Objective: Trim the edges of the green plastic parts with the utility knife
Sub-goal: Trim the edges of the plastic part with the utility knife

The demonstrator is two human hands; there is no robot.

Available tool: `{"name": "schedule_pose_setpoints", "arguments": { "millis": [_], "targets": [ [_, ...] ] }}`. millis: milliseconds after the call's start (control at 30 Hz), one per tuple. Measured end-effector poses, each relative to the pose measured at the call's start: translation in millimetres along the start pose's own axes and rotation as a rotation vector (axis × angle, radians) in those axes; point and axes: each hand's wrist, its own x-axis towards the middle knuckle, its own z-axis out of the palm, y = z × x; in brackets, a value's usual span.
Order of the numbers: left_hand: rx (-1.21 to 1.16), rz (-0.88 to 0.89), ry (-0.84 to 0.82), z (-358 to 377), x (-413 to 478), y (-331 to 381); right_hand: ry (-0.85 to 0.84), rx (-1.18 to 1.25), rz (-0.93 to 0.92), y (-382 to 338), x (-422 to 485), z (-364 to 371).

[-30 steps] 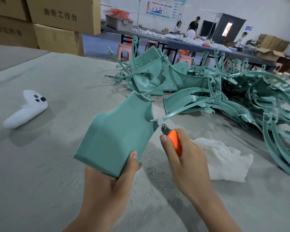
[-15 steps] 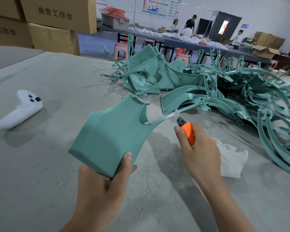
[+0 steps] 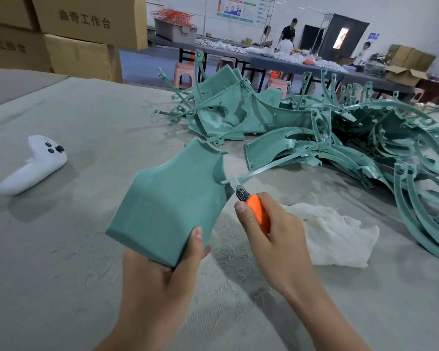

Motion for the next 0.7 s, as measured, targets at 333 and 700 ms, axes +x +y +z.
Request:
{"name": "schedule_pose_setpoints", "arguments": {
  "millis": [333, 700],
  "targets": [
    [-0.154, -0.087, 0.058, -1.7, -0.1, 3.1, 0.033, -0.07, 0.053, 7.3, 2.3, -1.2],
    [-0.144, -0.09, 0.037, -4.1, -1.7, -1.8, 0.176, -0.259, 0.132, 35.7, 17.4, -18.7]
  ]
}}
